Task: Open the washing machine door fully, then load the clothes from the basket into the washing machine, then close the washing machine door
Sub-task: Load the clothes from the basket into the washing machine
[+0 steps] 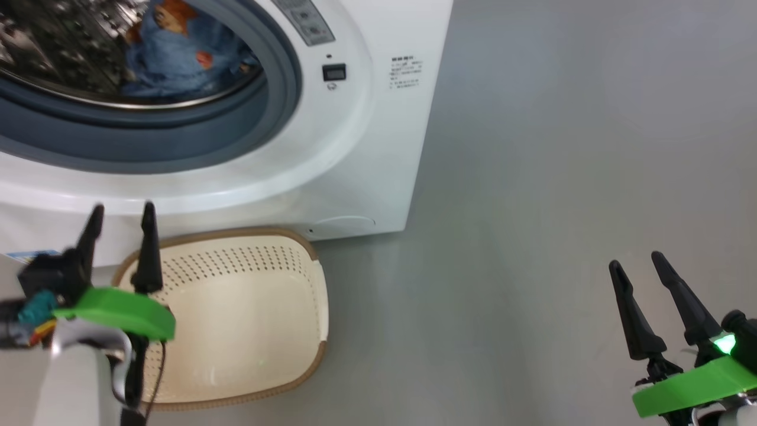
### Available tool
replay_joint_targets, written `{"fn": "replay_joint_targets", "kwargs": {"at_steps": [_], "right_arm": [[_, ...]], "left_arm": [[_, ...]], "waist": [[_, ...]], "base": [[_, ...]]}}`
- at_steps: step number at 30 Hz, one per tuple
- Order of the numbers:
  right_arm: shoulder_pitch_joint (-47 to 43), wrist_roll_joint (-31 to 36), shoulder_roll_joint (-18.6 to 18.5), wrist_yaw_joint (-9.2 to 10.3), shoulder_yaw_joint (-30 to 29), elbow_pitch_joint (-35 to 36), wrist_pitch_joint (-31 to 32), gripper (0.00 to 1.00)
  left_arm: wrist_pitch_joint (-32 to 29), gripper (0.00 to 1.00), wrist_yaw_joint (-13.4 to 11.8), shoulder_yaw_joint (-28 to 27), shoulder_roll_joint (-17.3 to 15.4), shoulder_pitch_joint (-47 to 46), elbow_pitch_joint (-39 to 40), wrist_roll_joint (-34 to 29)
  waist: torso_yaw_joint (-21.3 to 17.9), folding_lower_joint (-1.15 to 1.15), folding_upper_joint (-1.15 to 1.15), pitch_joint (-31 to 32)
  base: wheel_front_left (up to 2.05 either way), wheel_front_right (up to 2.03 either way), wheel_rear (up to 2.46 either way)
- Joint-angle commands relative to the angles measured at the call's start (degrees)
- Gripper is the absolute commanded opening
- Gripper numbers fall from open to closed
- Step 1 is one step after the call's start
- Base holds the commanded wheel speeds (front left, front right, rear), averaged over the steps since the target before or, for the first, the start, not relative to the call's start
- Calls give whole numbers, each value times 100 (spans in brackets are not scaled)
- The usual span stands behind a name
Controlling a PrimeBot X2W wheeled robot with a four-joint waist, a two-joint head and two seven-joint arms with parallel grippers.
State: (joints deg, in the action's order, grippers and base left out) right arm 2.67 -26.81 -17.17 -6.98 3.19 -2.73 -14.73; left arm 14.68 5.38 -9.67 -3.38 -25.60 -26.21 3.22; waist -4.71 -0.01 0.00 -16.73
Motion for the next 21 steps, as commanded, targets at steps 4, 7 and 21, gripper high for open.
{"fn": "replay_joint_targets", "kwargs": {"at_steps": [4, 7, 21], "right_arm": [[-227, 59, -202, -51, 61, 74, -27, 100], [-335, 65, -214, -51, 35, 51, -27, 100], [-933, 113, -181, -51, -82, 35, -27, 100]], "left_arm": [[32, 100, 47, -75, -86, 497, 357, -89], [32, 100, 59, -7, -45, 785, 473, -97], [32, 100, 29, -50, 39, 2004, 1054, 80]], "waist": [[225, 1, 0, 412], [276, 1, 0, 559], [397, 1, 0, 1228]], "base": [[0, 0, 0], [0, 0, 0], [0, 0, 0]]}}
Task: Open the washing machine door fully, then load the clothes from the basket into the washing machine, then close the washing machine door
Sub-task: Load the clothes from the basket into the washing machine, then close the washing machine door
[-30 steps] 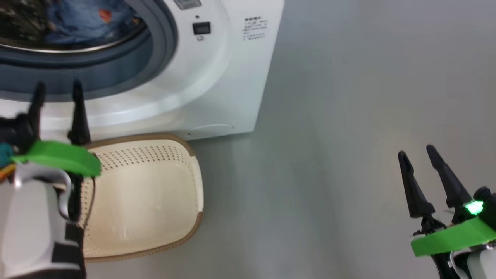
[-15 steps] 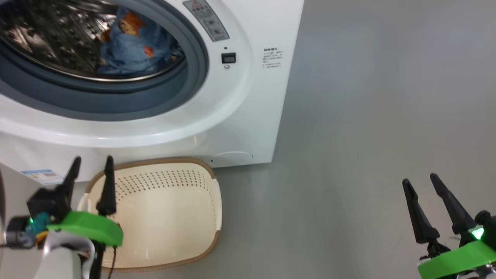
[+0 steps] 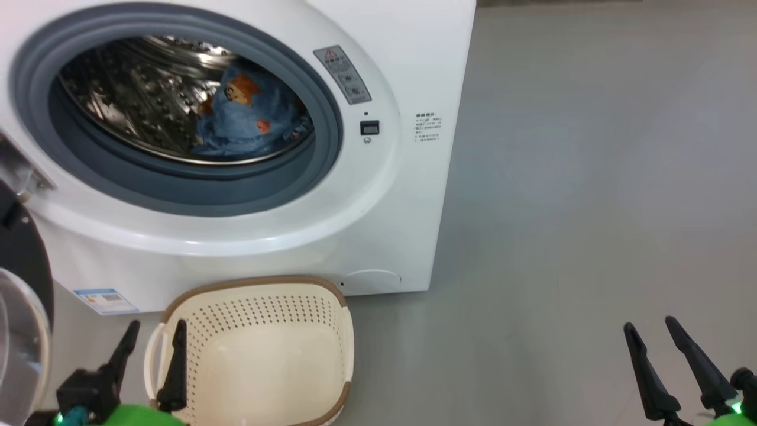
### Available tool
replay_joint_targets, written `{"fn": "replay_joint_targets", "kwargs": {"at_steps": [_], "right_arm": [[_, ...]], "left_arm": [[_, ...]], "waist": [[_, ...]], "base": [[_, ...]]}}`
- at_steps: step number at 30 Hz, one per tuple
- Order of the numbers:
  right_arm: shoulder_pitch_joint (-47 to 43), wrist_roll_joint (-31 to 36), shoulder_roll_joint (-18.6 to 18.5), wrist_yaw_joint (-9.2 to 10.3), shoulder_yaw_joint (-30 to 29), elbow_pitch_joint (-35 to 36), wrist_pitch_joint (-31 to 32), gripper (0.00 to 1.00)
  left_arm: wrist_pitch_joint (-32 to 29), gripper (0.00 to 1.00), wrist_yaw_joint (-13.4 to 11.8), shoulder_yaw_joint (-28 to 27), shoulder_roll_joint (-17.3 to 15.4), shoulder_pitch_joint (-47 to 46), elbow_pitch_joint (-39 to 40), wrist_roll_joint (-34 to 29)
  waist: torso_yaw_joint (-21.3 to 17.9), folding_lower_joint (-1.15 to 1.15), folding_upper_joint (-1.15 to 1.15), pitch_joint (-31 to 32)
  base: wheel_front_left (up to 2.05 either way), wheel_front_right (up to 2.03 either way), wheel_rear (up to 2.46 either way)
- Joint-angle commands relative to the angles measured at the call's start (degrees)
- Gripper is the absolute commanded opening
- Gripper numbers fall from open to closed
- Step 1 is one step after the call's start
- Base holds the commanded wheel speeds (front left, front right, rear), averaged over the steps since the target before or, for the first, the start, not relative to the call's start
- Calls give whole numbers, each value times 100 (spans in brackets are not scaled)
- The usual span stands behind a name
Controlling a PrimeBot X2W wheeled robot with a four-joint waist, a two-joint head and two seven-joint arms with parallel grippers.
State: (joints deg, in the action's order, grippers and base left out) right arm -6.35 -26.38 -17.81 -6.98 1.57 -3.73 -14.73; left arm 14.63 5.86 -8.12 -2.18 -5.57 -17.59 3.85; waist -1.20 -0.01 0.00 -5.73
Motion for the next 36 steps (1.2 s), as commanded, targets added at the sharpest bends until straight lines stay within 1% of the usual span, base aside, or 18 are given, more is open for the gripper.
{"fn": "replay_joint_targets", "kwargs": {"at_steps": [1, 9, 14, 30, 36], "right_arm": [[-66, 72, -115, -51, 69, 135, -27, 100], [-258, 88, -96, -51, 30, 148, -27, 100], [-292, 100, -75, -51, 14, 168, -27, 100], [-312, 99, -80, -51, -27, 182, -27, 100], [-331, 102, -68, -51, -18, 182, -27, 100]], "left_arm": [[37, 100, -34, -238, -79, 69, 232, 30], [37, 100, -44, -392, -74, 668, 563, 3], [37, 100, -44, -430, -73, 813, 668, 7], [37, 100, -58, -347, -70, 804, 734, 105], [37, 100, -70, -328, -70, 828, 725, 144]], "waist": [[50, 1, 0, 169], [12, 1, 0, 371], [8, 1, 0, 393], [1, 1, 0, 428], [4, 1, 0, 454]], "base": [[0, 0, 0], [0, 0, 0], [0, 0, 0], [-1, 1, 0], [-57, 57, 0]]}}
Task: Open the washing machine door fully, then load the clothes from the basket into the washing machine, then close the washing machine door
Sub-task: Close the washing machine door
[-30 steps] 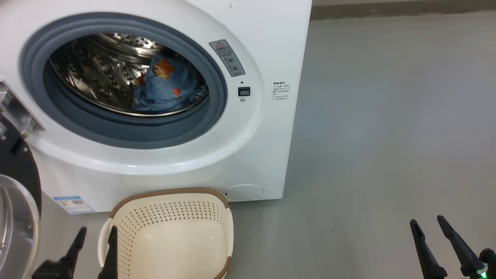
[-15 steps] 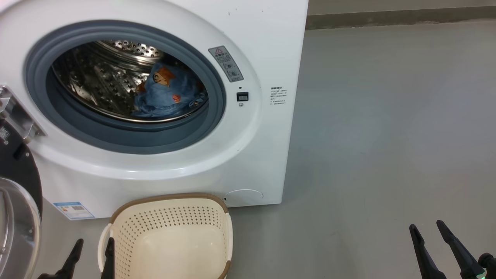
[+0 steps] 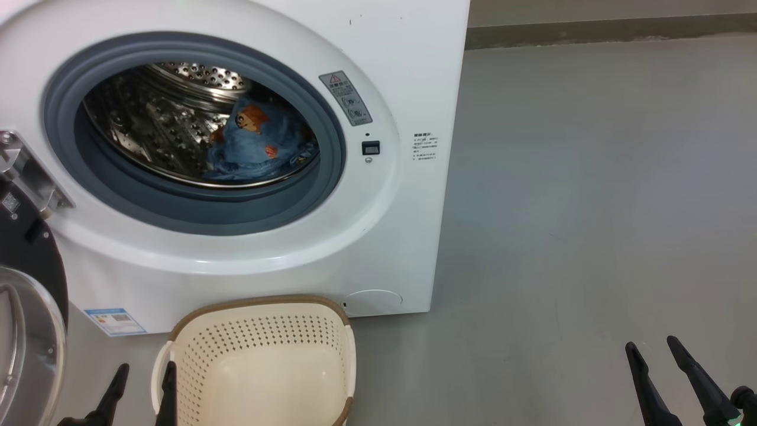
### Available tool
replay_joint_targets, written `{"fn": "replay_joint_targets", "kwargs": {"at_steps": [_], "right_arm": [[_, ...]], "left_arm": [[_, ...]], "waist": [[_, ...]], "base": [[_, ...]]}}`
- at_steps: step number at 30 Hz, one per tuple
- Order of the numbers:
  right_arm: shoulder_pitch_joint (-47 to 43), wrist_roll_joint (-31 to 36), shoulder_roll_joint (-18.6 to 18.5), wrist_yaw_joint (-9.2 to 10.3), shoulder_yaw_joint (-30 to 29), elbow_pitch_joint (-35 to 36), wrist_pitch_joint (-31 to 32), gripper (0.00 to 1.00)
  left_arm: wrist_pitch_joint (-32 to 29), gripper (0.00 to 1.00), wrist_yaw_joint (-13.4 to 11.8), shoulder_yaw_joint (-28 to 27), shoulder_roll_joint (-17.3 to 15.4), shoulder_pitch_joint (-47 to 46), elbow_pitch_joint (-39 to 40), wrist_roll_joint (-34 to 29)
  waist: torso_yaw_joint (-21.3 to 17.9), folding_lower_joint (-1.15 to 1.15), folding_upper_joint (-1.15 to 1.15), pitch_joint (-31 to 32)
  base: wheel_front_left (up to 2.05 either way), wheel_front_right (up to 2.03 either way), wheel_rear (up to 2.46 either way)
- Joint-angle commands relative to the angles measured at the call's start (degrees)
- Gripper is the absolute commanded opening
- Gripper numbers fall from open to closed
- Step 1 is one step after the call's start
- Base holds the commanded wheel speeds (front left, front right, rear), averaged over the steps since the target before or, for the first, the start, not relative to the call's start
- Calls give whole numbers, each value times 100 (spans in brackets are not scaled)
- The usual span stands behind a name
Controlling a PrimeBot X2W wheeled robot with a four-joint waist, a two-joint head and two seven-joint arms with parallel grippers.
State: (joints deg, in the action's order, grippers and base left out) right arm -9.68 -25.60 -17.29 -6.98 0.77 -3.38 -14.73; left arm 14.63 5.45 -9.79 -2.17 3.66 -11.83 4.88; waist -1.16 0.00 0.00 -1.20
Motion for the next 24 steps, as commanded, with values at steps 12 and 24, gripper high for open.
{"fn": "replay_joint_targets", "kwargs": {"at_steps": [12, 24], "right_arm": [[-10, 8, -106, -51, 55, 147, -27, 100], [2, 20, -80, -51, 55, 151, -27, 100]], "left_arm": [[37, 100, -15, -78, -71, 31, 249, 166], [37, 100, -69, -19, -71, 46, 383, 252]], "waist": [[47, 0, 0, 11], [227, 0, 0, 4]], "base": [[-88, 88, 0], [-1, 1, 0]]}}
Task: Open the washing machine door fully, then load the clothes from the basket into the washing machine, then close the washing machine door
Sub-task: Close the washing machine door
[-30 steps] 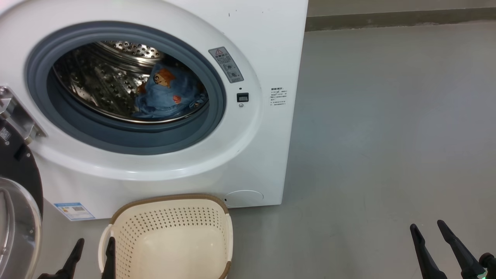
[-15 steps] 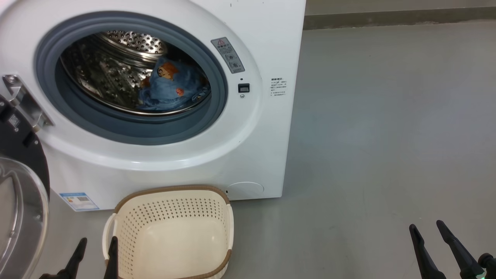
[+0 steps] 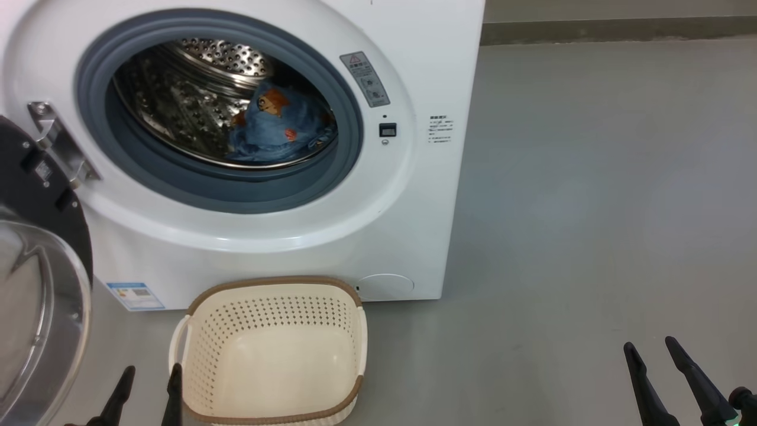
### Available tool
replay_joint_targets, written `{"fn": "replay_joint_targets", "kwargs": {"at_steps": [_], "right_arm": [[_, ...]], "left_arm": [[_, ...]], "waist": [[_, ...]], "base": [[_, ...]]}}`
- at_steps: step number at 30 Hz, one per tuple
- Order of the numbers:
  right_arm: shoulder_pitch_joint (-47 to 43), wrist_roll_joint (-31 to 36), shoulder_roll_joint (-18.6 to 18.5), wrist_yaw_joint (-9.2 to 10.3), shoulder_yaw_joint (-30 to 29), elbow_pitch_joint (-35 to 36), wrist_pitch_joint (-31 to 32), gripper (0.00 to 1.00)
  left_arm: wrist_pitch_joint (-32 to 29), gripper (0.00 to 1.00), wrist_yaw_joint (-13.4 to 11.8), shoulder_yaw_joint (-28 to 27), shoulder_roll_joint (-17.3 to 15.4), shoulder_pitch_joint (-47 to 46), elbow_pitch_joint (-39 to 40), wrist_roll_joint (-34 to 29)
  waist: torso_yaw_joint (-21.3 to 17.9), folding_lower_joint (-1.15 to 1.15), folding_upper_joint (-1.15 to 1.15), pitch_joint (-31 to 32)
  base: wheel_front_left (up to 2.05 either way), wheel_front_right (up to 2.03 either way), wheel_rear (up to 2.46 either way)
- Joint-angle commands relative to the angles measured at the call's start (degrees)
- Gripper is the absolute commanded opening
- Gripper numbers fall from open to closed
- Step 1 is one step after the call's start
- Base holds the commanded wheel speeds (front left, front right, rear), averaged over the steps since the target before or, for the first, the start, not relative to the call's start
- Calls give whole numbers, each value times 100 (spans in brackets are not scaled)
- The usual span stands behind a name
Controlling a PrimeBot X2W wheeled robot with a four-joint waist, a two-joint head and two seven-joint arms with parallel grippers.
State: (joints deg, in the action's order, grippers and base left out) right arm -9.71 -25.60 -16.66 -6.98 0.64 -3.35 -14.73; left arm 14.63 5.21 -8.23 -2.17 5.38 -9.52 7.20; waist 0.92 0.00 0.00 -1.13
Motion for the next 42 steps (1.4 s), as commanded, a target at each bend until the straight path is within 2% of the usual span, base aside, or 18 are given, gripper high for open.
{"fn": "replay_joint_targets", "kwargs": {"at_steps": [1, 7, 20, 33, 42], "right_arm": [[9, 21, -144, -51, 76, 155, -27, 100], [94, 23, -151, -51, 204, 187, -27, 100], [514, -19, -159, -51, 835, 120, -27, 100], [776, -84, -371, -51, 1194, -1, -27, 100], [900, -124, -441, -51, 1440, -54, -27, 100]], "left_arm": [[37, 100, -66, -176, -71, -123, 170, 36], [37, 100, -283, -259, -71, -74, 297, 334], [37, 100, -684, -177, -71, 223, 563, 731], [37, 100, -849, -10, -71, 301, 617, 920], [37, 100, -924, 17, -71, 393, 671, 1033]], "waist": [[54, 0, 0, -11], [316, 0, 0, -29], [1343, 0, 0, -15], [2464, 0, 0, -49], [2811, 0, 0, -52]], "base": [[0, 0, 0], [0, 0, 0], [0, 0, 0], [0, 0, 0], [0, 0, 0]]}}
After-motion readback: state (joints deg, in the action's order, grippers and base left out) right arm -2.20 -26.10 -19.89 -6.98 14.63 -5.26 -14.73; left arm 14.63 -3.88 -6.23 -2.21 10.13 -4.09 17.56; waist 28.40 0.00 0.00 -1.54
